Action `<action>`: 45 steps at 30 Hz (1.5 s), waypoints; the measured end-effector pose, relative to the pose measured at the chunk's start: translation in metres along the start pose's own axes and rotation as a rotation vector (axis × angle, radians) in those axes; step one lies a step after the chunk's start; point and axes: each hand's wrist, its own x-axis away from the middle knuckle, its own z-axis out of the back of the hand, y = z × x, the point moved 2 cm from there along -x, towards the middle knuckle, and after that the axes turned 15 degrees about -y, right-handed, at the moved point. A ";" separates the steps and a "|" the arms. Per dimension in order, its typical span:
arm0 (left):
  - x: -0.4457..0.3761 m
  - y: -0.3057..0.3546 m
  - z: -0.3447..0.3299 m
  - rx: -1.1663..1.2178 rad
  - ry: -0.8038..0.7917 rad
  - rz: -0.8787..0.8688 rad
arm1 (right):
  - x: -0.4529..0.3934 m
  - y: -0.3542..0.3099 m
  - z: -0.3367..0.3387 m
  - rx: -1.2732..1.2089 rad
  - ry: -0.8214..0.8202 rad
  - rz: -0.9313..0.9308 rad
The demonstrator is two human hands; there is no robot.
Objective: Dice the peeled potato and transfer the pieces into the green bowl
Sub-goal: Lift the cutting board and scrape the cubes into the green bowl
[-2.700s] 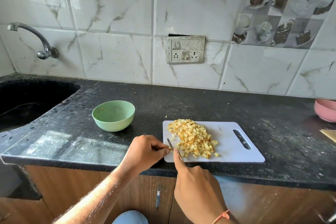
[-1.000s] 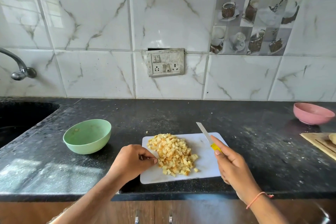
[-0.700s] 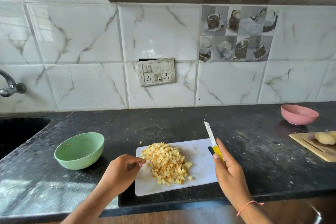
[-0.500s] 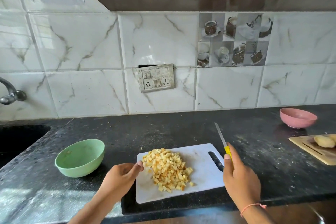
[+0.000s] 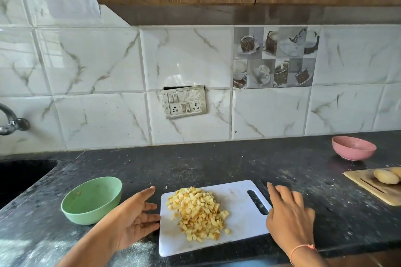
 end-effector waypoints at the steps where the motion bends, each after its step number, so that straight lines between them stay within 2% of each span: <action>1: -0.001 0.002 0.000 0.000 -0.004 0.007 | -0.001 0.000 -0.001 0.005 -0.001 0.021; 7: 0.001 0.008 0.003 0.038 0.015 0.024 | -0.003 -0.001 -0.003 0.016 0.010 0.058; 12: -0.001 0.008 0.008 0.053 0.061 0.103 | -0.006 -0.001 -0.004 -0.019 0.013 0.103; 16: -0.003 0.013 0.007 0.041 0.108 0.131 | -0.009 0.001 -0.005 -0.033 0.008 0.120; 20: -0.003 0.011 -0.003 -0.025 0.087 0.152 | -0.011 0.005 -0.008 -0.061 0.005 0.115; 24: -0.005 -0.006 -0.028 -0.081 0.104 0.079 | -0.013 0.007 -0.010 -0.074 0.016 0.138; 27: -0.010 -0.022 -0.038 -0.039 0.125 -0.009 | -0.010 0.005 -0.008 -0.080 0.038 0.165; 33: -0.003 -0.029 -0.029 0.013 0.196 -0.149 | -0.009 0.005 0.003 -0.183 0.001 0.139; 38: 0.018 -0.003 -0.017 0.036 0.193 -0.216 | -0.015 -0.020 0.028 -0.589 -0.214 0.077; 42: 0.037 0.025 -0.017 0.030 0.128 -0.244 | -0.018 -0.048 0.039 -1.191 -0.472 -0.006; 45: 0.050 0.044 -0.006 -0.030 0.087 -0.252 | -0.019 -0.058 0.038 -1.452 -0.512 -0.054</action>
